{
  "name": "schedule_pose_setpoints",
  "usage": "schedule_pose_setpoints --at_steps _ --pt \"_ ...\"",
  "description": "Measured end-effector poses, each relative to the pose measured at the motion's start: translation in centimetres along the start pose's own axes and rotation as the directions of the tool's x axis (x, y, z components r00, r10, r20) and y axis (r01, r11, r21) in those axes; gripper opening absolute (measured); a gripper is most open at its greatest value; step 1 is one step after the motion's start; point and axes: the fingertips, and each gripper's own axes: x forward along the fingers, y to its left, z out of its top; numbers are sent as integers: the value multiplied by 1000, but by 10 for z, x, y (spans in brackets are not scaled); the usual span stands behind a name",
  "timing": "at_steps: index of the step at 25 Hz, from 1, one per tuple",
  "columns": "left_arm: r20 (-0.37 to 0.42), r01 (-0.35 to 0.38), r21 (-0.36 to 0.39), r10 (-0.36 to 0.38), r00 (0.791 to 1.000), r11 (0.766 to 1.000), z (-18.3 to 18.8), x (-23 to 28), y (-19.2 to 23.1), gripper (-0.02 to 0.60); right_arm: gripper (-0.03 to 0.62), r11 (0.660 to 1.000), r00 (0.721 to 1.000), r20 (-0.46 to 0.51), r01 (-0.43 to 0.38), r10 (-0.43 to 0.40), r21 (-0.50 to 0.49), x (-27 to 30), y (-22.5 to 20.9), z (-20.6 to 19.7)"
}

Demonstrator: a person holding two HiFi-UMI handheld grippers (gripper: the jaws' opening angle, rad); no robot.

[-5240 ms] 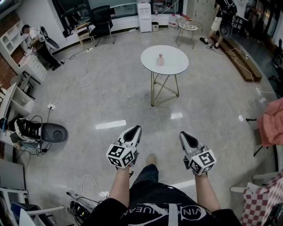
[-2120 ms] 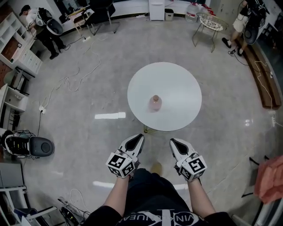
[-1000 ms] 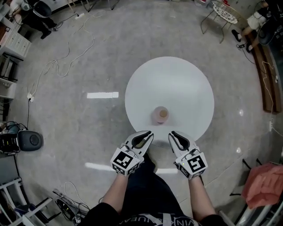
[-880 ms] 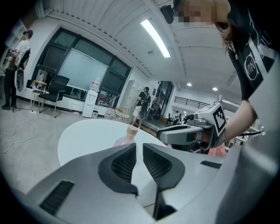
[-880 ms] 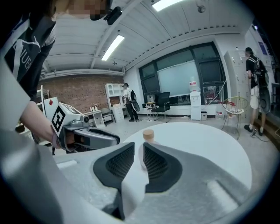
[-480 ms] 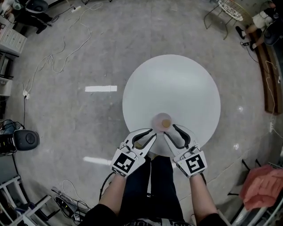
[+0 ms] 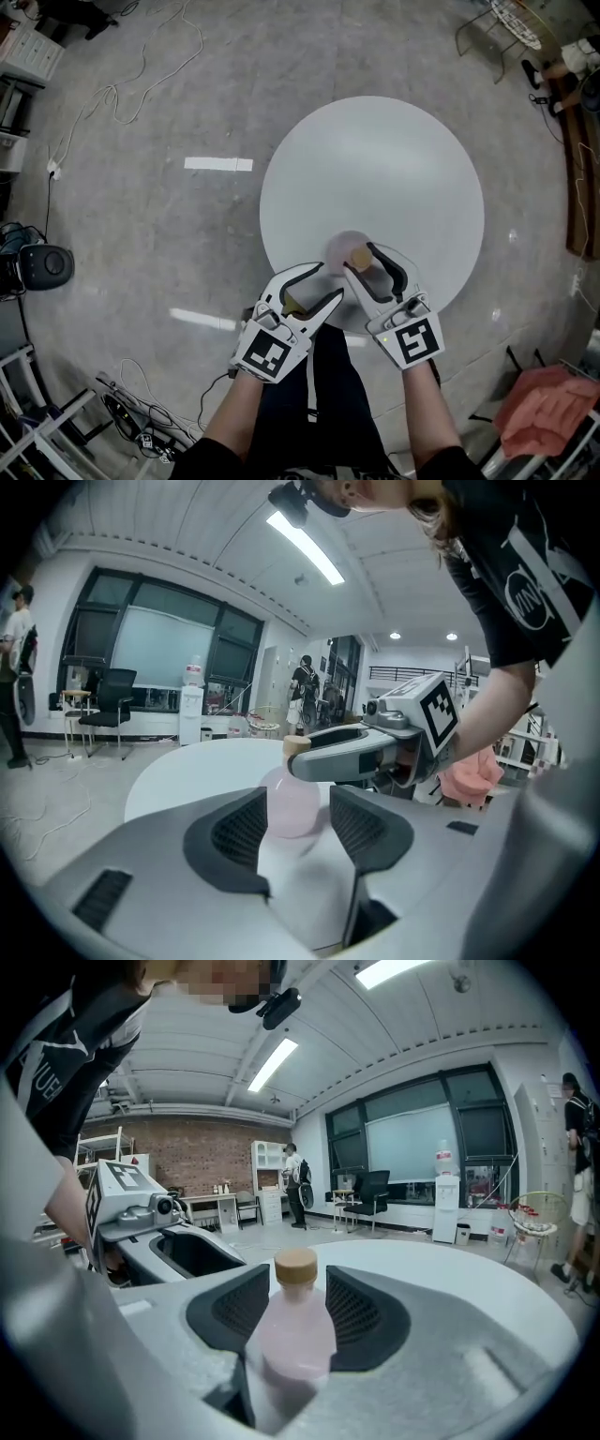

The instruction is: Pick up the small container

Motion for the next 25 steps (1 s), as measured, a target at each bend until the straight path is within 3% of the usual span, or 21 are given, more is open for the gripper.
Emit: schedule_pose_setpoints --at_steps 4,10,16,25 --pt "-18 -37 13 38 999 999 -6 5 4 227 172 1000 1000 0 -1 1 -11 3 2 0" --pt "-95 -3 101 13 995 995 -10 17 3 290 170 998 1000 -9 1 -1 -59 10 4 -4" --pt "-185 -12 149 40 982 989 -20 30 15 314 146 997 1000 -9 18 -18 -80 12 2 -4" --pt "-285 93 186 -37 958 978 -21 48 18 345 144 998 1000 5 -4 5 -63 10 4 -2"
